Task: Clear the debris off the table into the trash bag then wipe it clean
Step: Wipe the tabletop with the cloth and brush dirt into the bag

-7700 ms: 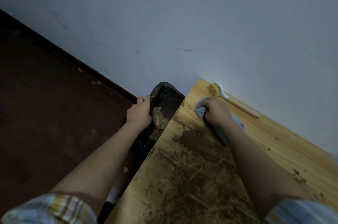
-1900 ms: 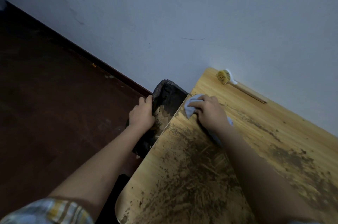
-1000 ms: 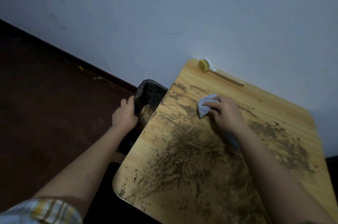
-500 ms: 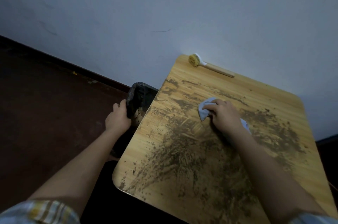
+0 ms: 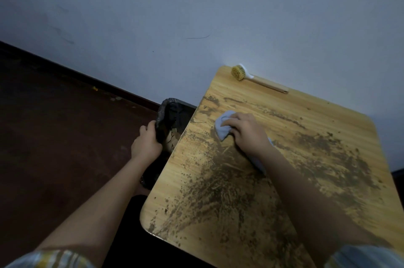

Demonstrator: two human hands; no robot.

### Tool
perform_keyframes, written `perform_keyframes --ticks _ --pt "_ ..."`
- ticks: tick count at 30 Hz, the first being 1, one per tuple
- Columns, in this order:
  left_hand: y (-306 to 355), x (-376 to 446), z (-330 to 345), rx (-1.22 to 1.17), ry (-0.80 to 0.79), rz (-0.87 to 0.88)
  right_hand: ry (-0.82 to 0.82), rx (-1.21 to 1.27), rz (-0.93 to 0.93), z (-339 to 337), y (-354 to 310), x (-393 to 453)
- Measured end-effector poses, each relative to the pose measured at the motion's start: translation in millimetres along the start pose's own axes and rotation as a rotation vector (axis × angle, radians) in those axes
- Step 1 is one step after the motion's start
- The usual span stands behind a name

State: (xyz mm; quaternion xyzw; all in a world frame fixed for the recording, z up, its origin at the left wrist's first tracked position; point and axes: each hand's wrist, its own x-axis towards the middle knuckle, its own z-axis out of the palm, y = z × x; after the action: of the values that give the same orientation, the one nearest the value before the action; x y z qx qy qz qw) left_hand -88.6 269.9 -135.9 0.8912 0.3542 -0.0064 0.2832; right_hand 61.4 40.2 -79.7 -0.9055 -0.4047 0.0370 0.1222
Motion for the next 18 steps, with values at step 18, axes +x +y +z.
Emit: perform_keyframes --ticks 18 --pt "-3 -5 -1 0.012 0.026 0.014 -0.082 -0.133 0.064 13 -16 25"
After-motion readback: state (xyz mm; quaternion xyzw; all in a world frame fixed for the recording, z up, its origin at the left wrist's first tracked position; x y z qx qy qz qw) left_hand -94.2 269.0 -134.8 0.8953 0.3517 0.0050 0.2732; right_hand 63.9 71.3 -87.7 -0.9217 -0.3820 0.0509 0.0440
